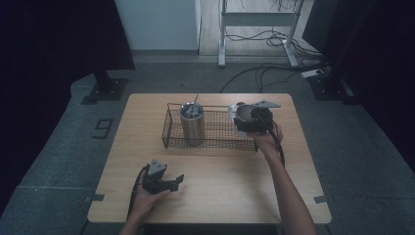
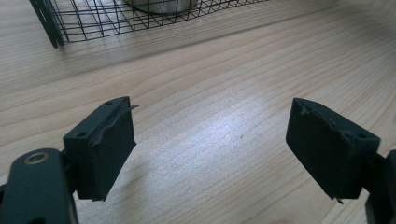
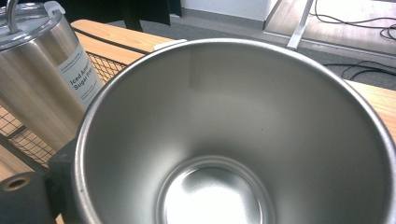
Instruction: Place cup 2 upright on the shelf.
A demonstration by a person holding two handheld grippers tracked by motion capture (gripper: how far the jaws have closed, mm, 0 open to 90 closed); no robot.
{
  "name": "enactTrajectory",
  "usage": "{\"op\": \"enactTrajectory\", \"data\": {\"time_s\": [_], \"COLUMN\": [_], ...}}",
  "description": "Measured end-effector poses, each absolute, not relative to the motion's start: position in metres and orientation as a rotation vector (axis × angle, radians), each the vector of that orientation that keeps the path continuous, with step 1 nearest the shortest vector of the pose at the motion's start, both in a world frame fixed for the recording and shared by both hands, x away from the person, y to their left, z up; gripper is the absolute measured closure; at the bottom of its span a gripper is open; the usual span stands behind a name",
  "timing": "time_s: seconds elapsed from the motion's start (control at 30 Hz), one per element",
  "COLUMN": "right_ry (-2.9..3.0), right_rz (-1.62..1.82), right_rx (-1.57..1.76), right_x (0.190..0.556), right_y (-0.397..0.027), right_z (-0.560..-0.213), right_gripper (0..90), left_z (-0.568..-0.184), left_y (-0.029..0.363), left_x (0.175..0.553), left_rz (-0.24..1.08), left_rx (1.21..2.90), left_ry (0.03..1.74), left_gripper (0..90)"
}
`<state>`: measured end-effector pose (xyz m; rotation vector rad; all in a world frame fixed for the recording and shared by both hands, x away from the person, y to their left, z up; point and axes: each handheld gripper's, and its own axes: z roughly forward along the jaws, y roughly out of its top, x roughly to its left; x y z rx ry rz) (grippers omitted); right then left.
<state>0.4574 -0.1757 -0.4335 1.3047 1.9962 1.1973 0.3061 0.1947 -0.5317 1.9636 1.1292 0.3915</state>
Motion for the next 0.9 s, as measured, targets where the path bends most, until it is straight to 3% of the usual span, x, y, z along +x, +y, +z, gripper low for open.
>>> {"op": "enactTrajectory", "data": {"time_s": [0.9], "right_ry": [2.024], "right_rz": [1.137], "right_rx": [1.343], "right_x": [0.478], "right_y": [-0.17], "right_z": [-0.456], "right_gripper": [6.8], "left_z": [-0.533], "left_y": [0.195], "left_x": [0.306], "left_rz": [0.388], "left_rx": [1.973], "left_ry": [1.131], "left_gripper": [15.8]}}
